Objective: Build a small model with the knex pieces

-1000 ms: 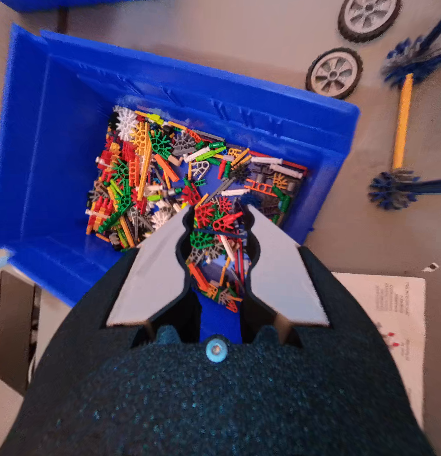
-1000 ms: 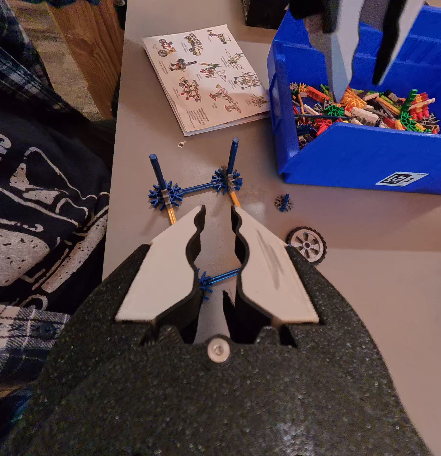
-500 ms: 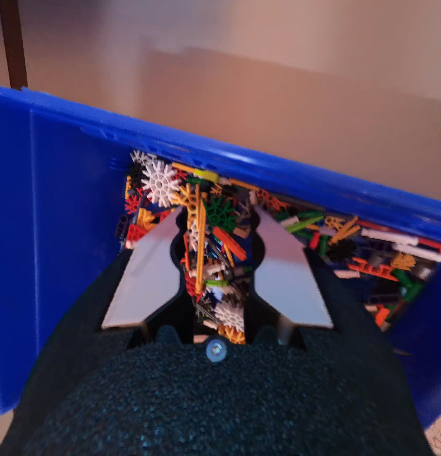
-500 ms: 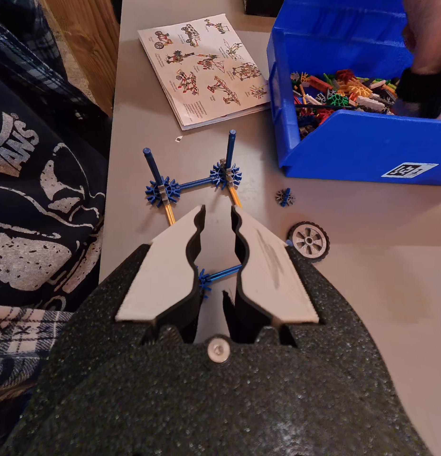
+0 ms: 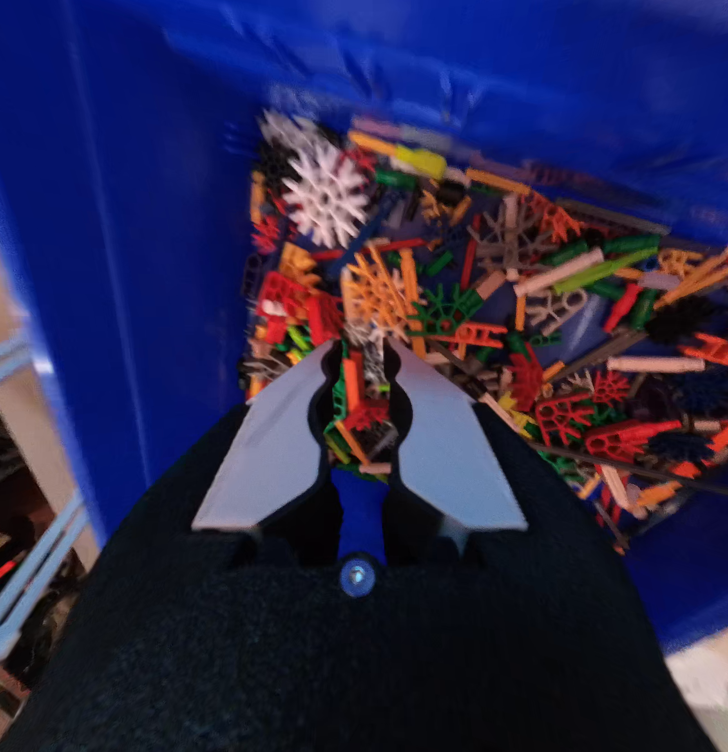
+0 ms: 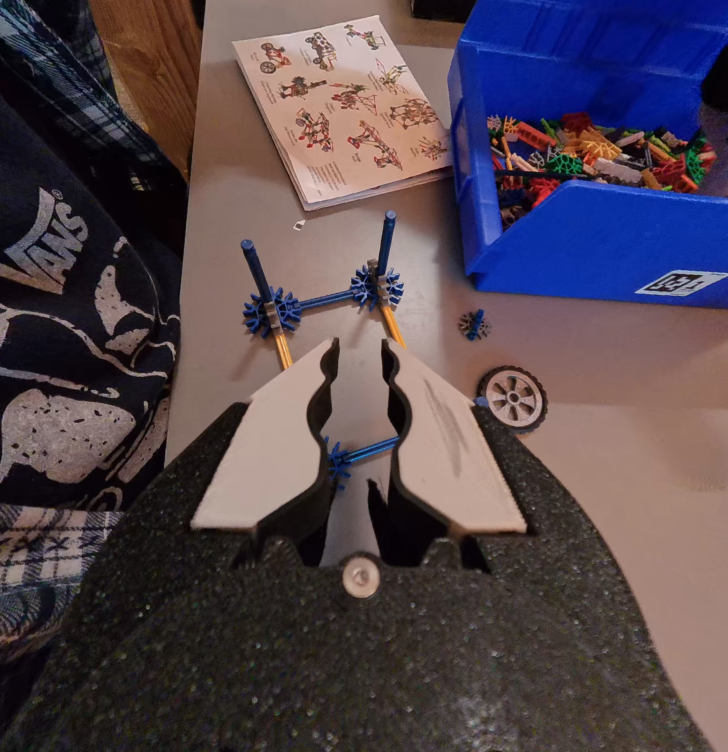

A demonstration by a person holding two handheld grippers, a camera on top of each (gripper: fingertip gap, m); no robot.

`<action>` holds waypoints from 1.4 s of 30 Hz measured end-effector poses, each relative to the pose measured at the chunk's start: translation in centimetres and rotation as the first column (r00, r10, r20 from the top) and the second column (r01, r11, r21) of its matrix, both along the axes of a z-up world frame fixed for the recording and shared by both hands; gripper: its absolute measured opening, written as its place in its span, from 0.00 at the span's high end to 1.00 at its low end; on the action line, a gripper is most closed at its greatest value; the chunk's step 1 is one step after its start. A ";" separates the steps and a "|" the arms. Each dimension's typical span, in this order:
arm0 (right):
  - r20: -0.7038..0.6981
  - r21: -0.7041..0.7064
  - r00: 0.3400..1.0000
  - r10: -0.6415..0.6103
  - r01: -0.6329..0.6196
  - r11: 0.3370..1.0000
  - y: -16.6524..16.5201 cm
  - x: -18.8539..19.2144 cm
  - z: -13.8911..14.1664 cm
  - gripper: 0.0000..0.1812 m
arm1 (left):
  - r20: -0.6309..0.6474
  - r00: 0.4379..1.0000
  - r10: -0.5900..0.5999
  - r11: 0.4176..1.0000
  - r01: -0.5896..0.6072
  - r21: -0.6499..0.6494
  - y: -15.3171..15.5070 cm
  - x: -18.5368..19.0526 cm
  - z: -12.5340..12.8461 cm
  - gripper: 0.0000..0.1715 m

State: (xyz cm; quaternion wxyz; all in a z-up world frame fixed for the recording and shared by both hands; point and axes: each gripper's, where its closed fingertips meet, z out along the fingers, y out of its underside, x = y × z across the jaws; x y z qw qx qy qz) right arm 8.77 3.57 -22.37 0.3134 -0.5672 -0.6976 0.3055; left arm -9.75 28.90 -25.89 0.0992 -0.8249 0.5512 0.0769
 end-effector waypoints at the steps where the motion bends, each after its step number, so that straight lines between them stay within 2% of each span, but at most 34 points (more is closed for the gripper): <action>1: 0.002 0.001 1.000 0.001 -0.001 1.000 0.0 0.0 -0.1 0.89 | 0.039 0.999 -0.006 0.999 0.004 0.037 0.6 0.7 0.5 0.90; 4: 0.006 0.001 1.000 -0.002 0.002 1.000 0.0 0.0 -0.2 0.89 | 0.124 0.985 -0.123 0.989 0.112 0.095 1.3 3.7 1.2 0.89; 8: 0.009 0.001 1.000 -0.008 0.008 1.000 0.2 0.1 -0.2 0.89 | 0.050 0.983 -0.176 0.981 0.171 0.088 2.1 4.0 -0.3 0.88; 12: 0.005 0.007 1.000 -0.006 0.006 1.000 0.1 0.1 -0.1 0.89 | 0.087 0.969 -0.232 0.972 0.229 0.049 1.6 5.0 -1.5 0.89; 18: -0.004 0.014 1.000 -0.003 0.003 1.000 0.1 0.1 0.2 0.89 | 0.106 0.975 -0.196 0.980 0.191 0.050 2.1 4.8 -1.3 0.96; 20: -0.003 0.018 1.000 -0.004 0.004 1.000 0.1 0.1 0.2 0.89 | 0.083 0.978 -0.193 0.981 0.189 0.048 2.1 4.4 -1.3 0.96; 21: -0.004 0.018 1.000 -0.004 0.004 1.000 0.1 0.1 0.2 0.89 | 0.064 0.977 -0.204 0.978 0.201 0.055 2.2 4.2 -1.3 1.00; 23: -0.008 0.020 1.000 -0.005 0.005 1.000 0.1 0.1 0.3 0.89 | 0.035 0.985 -0.169 0.984 0.167 0.061 2.5 3.1 -1.2 0.99; 26: -0.012 0.022 1.000 -0.003 0.003 1.000 0.0 0.1 0.4 0.89 | 0.095 0.988 -0.118 0.992 0.114 0.048 2.7 2.7 -0.8 0.90; 28: -0.009 0.024 1.000 0.000 0.000 1.000 0.0 0.1 0.4 0.89 | 0.123 0.987 -0.105 0.994 0.105 0.004 2.2 2.7 -1.0 0.88; 32: -0.005 0.026 1.000 -0.002 0.003 1.000 0.1 0.1 0.3 0.89 | 0.097 0.990 -0.098 0.995 0.100 -0.015 2.3 2.5 -1.9 0.91; 36: -0.006 0.028 1.000 -0.004 0.004 1.000 0.1 0.1 0.3 0.89 | 0.089 0.991 -0.102 0.994 0.105 -0.029 2.2 2.2 -2.4 0.98; 42: -0.012 0.033 1.000 -0.005 0.005 0.999 0.1 0.1 0.5 0.89 | 0.163 0.981 -0.102 0.995 0.099 0.030 1.9 2.5 -0.5 0.99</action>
